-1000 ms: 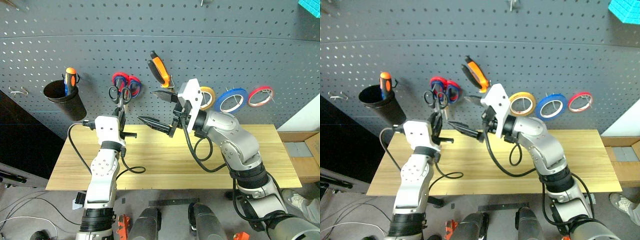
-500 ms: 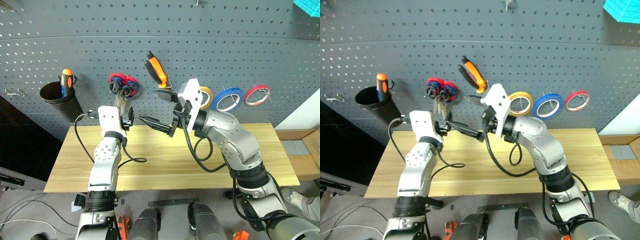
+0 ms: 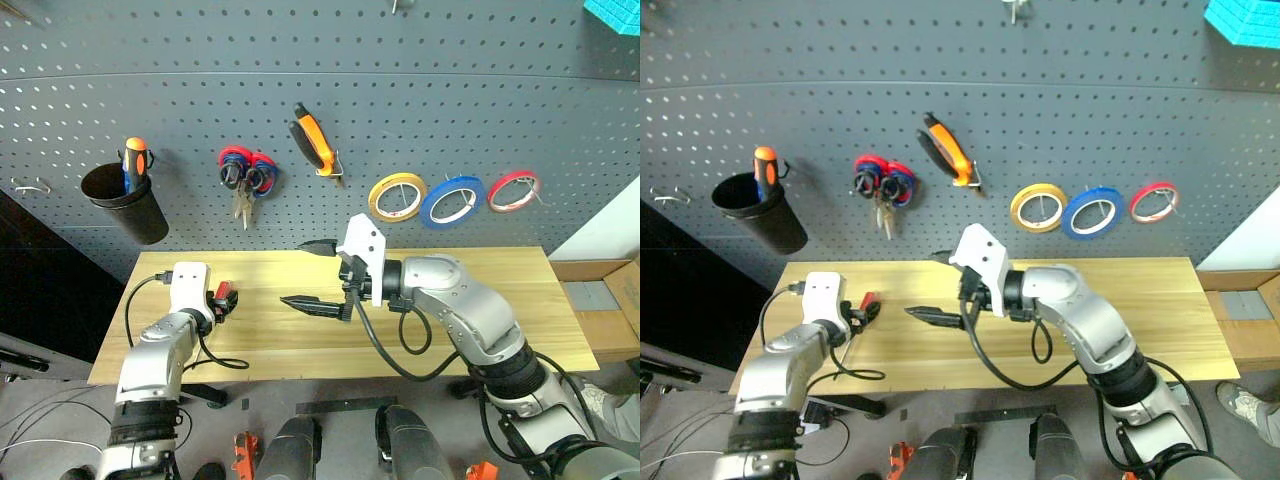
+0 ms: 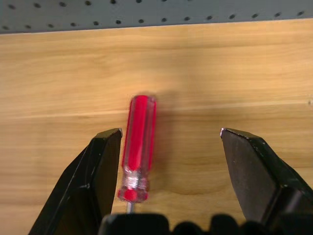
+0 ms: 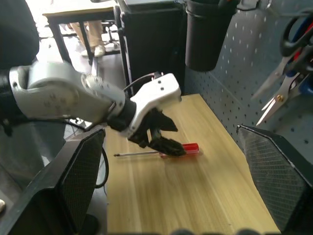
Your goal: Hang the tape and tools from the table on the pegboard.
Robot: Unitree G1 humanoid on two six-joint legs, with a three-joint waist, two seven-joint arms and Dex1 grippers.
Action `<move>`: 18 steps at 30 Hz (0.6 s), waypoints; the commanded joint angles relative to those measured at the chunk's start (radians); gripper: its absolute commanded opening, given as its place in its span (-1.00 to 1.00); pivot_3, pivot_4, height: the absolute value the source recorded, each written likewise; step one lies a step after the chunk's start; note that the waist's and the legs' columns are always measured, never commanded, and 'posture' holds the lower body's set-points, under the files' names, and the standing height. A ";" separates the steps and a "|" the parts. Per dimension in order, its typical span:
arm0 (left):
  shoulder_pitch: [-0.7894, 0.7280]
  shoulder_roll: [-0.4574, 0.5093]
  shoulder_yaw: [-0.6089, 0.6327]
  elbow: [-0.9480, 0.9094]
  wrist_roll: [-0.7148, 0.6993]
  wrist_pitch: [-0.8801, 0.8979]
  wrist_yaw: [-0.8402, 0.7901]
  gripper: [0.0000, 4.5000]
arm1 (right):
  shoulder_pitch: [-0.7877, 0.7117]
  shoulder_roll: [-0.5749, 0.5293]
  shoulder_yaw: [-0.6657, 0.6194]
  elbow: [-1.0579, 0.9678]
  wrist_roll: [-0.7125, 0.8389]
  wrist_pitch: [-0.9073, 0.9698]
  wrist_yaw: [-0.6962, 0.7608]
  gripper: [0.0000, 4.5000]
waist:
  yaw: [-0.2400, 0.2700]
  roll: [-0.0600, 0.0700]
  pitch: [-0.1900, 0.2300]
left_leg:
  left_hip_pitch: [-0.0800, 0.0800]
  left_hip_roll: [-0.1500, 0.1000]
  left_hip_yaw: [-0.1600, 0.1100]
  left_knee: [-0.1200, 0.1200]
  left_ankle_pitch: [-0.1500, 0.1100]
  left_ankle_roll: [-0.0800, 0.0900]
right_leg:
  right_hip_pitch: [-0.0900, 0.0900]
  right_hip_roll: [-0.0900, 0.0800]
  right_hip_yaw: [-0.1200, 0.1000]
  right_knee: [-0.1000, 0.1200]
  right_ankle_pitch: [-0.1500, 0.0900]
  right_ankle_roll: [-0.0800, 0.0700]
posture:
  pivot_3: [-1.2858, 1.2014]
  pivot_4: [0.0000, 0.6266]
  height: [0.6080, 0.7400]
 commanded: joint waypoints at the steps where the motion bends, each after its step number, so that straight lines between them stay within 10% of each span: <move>1: -0.042 0.050 0.004 0.088 0.022 -0.018 -0.021 0.52 | -0.005 0.003 0.007 -0.030 -0.020 0.007 -0.018 1.00 | 0.000 0.000 0.000 | 0.000 0.000 0.000 0.000 0.000 0.000 | 0.000 0.000 0.000 0.000 0.000 0.000 | 0.01 -0.38 1.00; 18: -0.151 0.046 -0.096 0.325 0.094 0.047 -0.003 0.52 | 0.004 -0.050 0.058 -0.002 -0.116 0.189 -0.088 1.00 | -0.003 -0.001 -0.001 | 0.000 -0.001 0.000 -0.001 0.000 0.000 | -0.001 -0.006 -0.001 0.000 0.000 0.000 | -0.02 -0.35 1.00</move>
